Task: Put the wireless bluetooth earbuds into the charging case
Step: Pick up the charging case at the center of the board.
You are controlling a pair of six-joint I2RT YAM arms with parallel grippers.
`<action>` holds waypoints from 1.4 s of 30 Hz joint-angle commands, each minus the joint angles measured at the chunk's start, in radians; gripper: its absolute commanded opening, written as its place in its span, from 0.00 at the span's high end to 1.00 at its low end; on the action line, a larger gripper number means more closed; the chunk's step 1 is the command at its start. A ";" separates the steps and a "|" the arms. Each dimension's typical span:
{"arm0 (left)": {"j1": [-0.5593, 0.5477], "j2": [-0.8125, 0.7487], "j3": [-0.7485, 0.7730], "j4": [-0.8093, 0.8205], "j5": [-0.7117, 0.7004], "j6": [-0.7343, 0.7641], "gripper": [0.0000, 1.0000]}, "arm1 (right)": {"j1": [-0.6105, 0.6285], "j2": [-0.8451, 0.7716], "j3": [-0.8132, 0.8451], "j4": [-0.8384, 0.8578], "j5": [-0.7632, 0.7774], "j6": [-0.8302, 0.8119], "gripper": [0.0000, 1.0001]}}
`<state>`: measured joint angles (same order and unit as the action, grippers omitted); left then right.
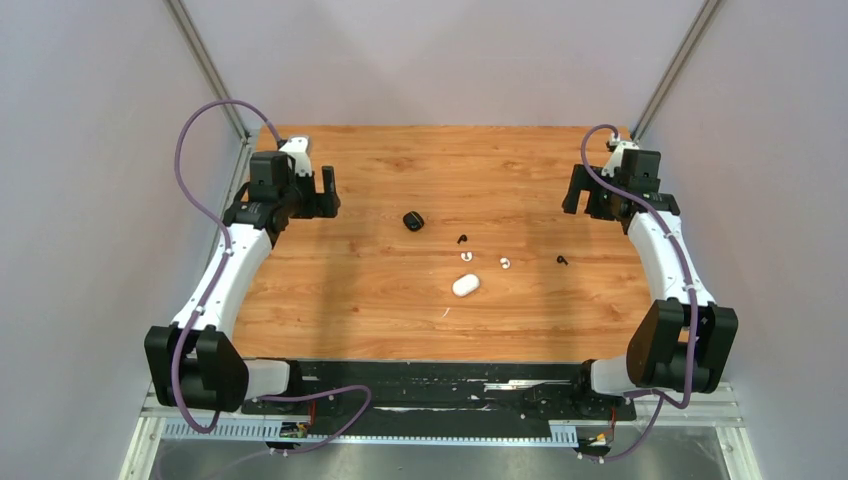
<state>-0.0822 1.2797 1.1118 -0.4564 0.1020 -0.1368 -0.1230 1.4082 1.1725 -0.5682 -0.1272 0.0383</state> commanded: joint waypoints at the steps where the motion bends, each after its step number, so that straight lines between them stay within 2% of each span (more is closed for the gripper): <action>1: 0.006 -0.002 0.010 -0.024 0.120 -0.011 0.03 | 0.001 -0.028 0.049 0.005 -0.264 -0.133 0.00; 3: 0.006 -0.005 -0.002 -0.020 0.202 -0.006 0.04 | 0.001 -0.031 0.053 -0.021 -0.476 -0.257 0.02; 5: 0.005 -0.003 -0.012 -0.027 0.283 0.003 0.03 | 0.021 -0.023 0.047 -0.025 -0.608 -0.342 0.04; 8: 0.006 0.004 -0.016 -0.052 0.393 0.028 0.03 | 0.066 0.018 0.049 -0.022 -0.750 -0.412 0.07; 11: 0.005 -0.011 -0.028 -0.054 0.440 0.051 0.03 | 0.143 0.064 0.050 -0.025 -0.816 -0.511 0.12; 14: 0.005 -0.021 -0.035 -0.057 0.491 0.067 0.03 | 0.232 0.108 0.045 -0.046 -0.818 -0.681 0.13; 16: 0.005 -0.028 -0.044 -0.053 0.476 0.063 0.03 | 0.290 0.146 0.056 -0.115 -0.824 -0.826 0.14; 19: 0.005 -0.029 -0.052 -0.055 0.434 0.062 0.03 | 0.393 0.216 0.091 -0.209 -0.780 -1.028 0.22; 26: 0.005 -0.020 -0.049 -0.062 0.432 0.069 0.03 | 0.518 0.336 0.094 -0.258 -0.674 -1.290 0.35; 34: 0.006 -0.020 -0.065 -0.043 0.407 0.069 0.03 | 0.563 0.456 0.138 -0.257 -0.629 -1.353 0.39; 42: 0.005 -0.009 -0.069 -0.035 0.398 0.065 0.03 | 0.580 0.472 0.104 -0.262 -0.594 -1.436 0.39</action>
<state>-0.0818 1.2816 1.0428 -0.5198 0.5064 -0.0826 0.4446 1.8820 1.2713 -0.8192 -0.7235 -1.3056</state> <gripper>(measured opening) 0.970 0.608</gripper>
